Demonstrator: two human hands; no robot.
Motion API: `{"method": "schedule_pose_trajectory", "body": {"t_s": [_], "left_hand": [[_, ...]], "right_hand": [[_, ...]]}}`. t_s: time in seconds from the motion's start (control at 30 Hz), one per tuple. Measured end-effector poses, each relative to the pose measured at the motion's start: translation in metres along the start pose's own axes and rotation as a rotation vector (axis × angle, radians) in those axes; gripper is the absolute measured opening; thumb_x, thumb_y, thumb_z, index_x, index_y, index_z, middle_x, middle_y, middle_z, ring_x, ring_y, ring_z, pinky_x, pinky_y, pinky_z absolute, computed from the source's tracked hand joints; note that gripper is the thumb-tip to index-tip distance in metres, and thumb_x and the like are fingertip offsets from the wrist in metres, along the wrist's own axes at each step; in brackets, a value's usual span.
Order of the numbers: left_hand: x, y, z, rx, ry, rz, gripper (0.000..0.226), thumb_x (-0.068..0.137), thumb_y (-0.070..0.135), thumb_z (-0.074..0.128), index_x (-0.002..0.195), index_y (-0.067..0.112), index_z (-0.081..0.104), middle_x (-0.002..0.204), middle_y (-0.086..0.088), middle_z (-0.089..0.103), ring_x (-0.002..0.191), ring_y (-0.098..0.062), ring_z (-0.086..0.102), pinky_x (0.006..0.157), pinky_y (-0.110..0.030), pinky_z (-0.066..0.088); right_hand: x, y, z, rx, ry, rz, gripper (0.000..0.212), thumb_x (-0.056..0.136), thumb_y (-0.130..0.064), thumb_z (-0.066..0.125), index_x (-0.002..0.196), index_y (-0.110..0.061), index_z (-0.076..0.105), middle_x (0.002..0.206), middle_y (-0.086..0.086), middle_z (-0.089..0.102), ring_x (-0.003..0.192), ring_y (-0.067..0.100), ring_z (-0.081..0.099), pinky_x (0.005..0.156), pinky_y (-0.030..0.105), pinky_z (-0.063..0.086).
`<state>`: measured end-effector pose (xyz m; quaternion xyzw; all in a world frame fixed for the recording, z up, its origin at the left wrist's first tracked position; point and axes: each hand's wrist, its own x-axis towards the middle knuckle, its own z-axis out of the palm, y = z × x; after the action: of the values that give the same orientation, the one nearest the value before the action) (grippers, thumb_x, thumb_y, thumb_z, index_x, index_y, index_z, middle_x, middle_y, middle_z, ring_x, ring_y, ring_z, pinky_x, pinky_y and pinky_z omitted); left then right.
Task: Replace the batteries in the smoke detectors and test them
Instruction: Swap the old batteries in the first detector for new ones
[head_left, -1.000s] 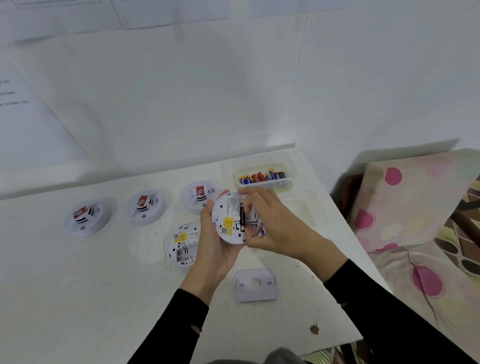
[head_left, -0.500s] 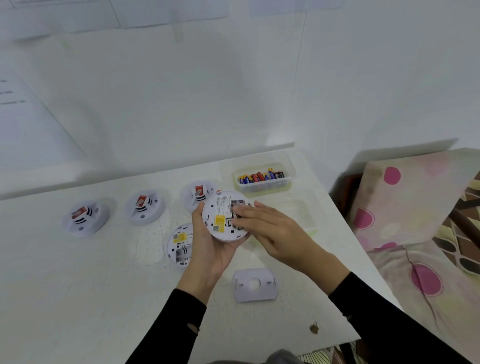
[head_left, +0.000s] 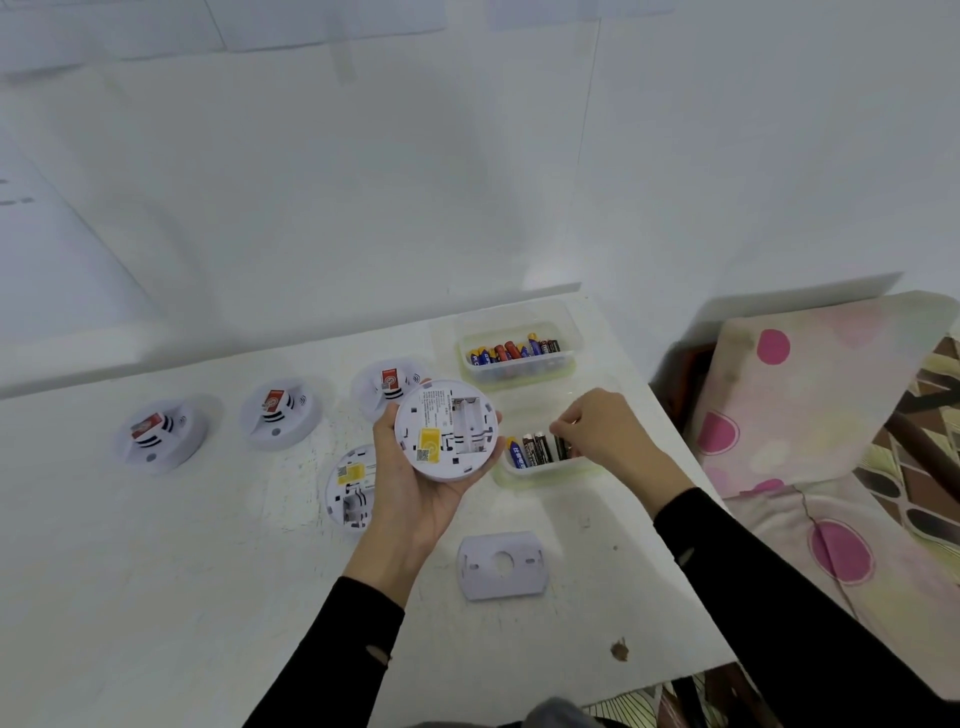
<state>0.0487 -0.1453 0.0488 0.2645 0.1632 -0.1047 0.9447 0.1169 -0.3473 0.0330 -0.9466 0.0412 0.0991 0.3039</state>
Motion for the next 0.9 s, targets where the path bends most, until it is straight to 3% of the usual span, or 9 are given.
{"method": "schedule_pose_trajectory", "body": {"t_s": [0.2, 0.27, 0.37, 0.5, 0.67, 0.77, 0.9], "left_hand": [[-0.001, -0.001, -0.002, -0.01, -0.007, 0.005, 0.058, 0.095, 0.048, 0.046, 0.14, 0.012, 0.053, 0.13, -0.024, 0.063, 0.125, -0.047, 0.055, 0.093, -0.061, 0.051], [-0.002, -0.002, -0.004, -0.021, -0.001, 0.007, 0.057, 0.097, 0.049, 0.044, 0.138, 0.011, 0.055, 0.129, -0.024, 0.064, 0.125, -0.047, 0.055, 0.092, -0.062, 0.051], [-0.002, -0.002, -0.007, -0.033, 0.002, 0.023, 0.057, 0.096, 0.051, 0.044, 0.134, 0.01, 0.057, 0.127, -0.025, 0.065, 0.123, -0.048, 0.056, 0.091, -0.063, 0.051], [-0.003, -0.001, -0.011, -0.012, -0.004, 0.069, 0.068, 0.083, 0.054, 0.052, 0.134, 0.01, 0.056, 0.13, -0.026, 0.062, 0.122, -0.048, 0.057, 0.094, -0.063, 0.049], [-0.012, 0.0, -0.019, -0.053, -0.021, 0.085, 0.07, 0.091, 0.062, 0.045, 0.138, 0.011, 0.053, 0.132, -0.026, 0.061, 0.122, -0.05, 0.057, 0.097, -0.068, 0.044], [-0.021, 0.003, -0.026, -0.072, -0.022, 0.107, 0.07, 0.086, 0.054, 0.057, 0.143, 0.013, 0.05, 0.138, -0.023, 0.057, 0.127, -0.047, 0.053, 0.096, -0.068, 0.046], [-0.037, 0.01, -0.033, -0.059, 0.005, 0.181, 0.047, 0.089, 0.04, 0.056, 0.128, 0.015, 0.062, 0.129, -0.018, 0.065, 0.116, -0.037, 0.064, 0.092, -0.064, 0.051]], "right_hand": [[-0.002, -0.008, 0.001, -0.123, 0.06, -0.073, 0.035, 0.09, -0.023, 0.059, 0.066, 0.002, 0.067, 0.07, 0.017, 0.069, 0.062, 0.027, 0.059, 0.065, 0.034, 0.05], [-0.017, -0.009, 0.0, -0.002, 0.162, -0.216, 0.025, 0.092, -0.019, 0.056, 0.076, -0.005, 0.069, 0.075, 0.008, 0.071, 0.065, 0.017, 0.06, 0.069, 0.031, 0.051], [-0.056, -0.016, 0.001, 0.177, 0.205, -0.491, 0.012, 0.092, -0.016, 0.061, 0.094, -0.014, 0.073, 0.077, -0.01, 0.065, 0.067, 0.004, 0.058, 0.065, 0.015, 0.044], [-0.091, -0.01, 0.025, 0.055, 0.146, -0.866, 0.014, 0.091, -0.016, 0.06, 0.097, -0.009, 0.072, 0.083, -0.001, 0.063, 0.075, 0.009, 0.057, 0.069, 0.02, 0.048], [-0.103, 0.016, 0.058, -0.01, -0.179, -0.807, 0.038, 0.086, -0.043, 0.06, 0.113, -0.017, 0.07, 0.119, -0.001, 0.064, 0.108, 0.014, 0.06, 0.09, 0.032, 0.052], [-0.105, 0.027, 0.068, -0.017, -0.218, -0.77, 0.048, 0.083, -0.051, 0.059, 0.118, -0.019, 0.067, 0.133, 0.0, 0.057, 0.123, 0.014, 0.052, 0.1, 0.031, 0.047], [-0.107, 0.025, 0.075, -0.019, -0.191, -0.791, 0.044, 0.083, -0.043, 0.065, 0.119, -0.018, 0.066, 0.128, 0.003, 0.059, 0.118, 0.017, 0.052, 0.1, 0.035, 0.046]]}}
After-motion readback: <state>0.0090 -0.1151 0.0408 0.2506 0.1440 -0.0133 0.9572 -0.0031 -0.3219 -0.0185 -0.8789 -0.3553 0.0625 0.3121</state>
